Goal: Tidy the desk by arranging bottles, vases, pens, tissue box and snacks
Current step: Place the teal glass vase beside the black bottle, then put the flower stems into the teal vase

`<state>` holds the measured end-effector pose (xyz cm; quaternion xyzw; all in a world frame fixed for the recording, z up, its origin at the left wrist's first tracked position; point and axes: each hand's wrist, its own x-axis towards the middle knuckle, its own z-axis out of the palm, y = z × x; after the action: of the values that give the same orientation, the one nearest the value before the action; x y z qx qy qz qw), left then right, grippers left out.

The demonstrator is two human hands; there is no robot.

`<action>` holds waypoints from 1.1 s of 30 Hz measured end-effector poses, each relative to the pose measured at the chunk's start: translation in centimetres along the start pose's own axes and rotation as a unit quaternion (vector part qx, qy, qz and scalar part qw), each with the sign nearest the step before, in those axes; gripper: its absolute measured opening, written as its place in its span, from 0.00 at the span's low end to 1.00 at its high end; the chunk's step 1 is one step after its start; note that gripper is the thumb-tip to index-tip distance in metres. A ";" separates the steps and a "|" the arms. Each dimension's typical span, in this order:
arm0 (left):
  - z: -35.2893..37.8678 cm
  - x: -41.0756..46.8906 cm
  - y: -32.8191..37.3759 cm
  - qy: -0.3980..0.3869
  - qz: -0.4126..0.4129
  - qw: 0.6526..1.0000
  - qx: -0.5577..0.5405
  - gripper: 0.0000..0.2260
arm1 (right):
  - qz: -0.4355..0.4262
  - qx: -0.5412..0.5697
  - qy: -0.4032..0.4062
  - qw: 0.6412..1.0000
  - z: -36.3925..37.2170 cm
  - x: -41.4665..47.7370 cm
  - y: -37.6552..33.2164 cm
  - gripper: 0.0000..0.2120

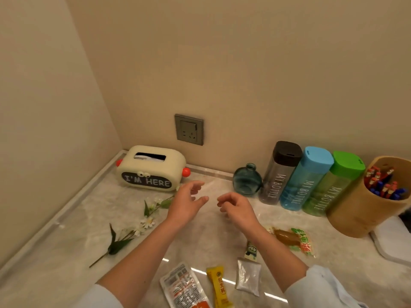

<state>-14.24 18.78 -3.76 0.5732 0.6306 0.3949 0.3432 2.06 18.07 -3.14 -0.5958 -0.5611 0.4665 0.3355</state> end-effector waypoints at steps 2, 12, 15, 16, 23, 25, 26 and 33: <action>-2.0 -1.6 -0.6 0.031 -0.005 0.999 0.023 0.17 | -0.006 -0.003 -0.019 1.000 1.5 -0.6 -0.5 0.11; -9.8 -6.4 -4.2 0.044 -0.111 0.934 0.336 0.17 | 0.014 0.011 -0.095 0.995 8.7 -2.4 -2.3 0.10; -10.0 -7.0 -5.1 -0.025 -0.141 0.899 0.414 0.17 | 0.023 -0.014 -0.097 0.995 10.1 -2.6 -2.1 0.09; -9.9 -7.2 -5.4 -0.035 -0.139 0.891 0.430 0.16 | 0.023 -0.026 -0.098 0.995 10.4 -2.6 -2.0 0.09; -10.0 -6.7 -5.1 -0.066 -0.144 0.911 0.380 0.11 | 0.062 -0.057 -0.117 0.990 10.8 -3.0 -2.2 0.06; -9.9 -6.3 -4.5 -0.060 -0.136 0.931 0.335 0.11 | 0.080 -0.038 -0.097 0.991 10.5 -3.3 -2.6 0.08; -9.8 -6.2 -3.9 -0.052 -0.130 0.940 0.310 0.10 | 0.080 -0.029 -0.090 0.992 10.3 -3.4 -3.0 0.11; -8.3 -3.8 3.6 -0.069 -0.006 0.988 0.136 0.06 | -0.034 0.058 0.046 0.997 5.2 -3.8 -8.6 0.13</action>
<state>-19.60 14.20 3.14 0.6369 0.6563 0.2628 0.3074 -5.56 14.90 3.69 -0.5772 -0.5368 0.4584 0.4106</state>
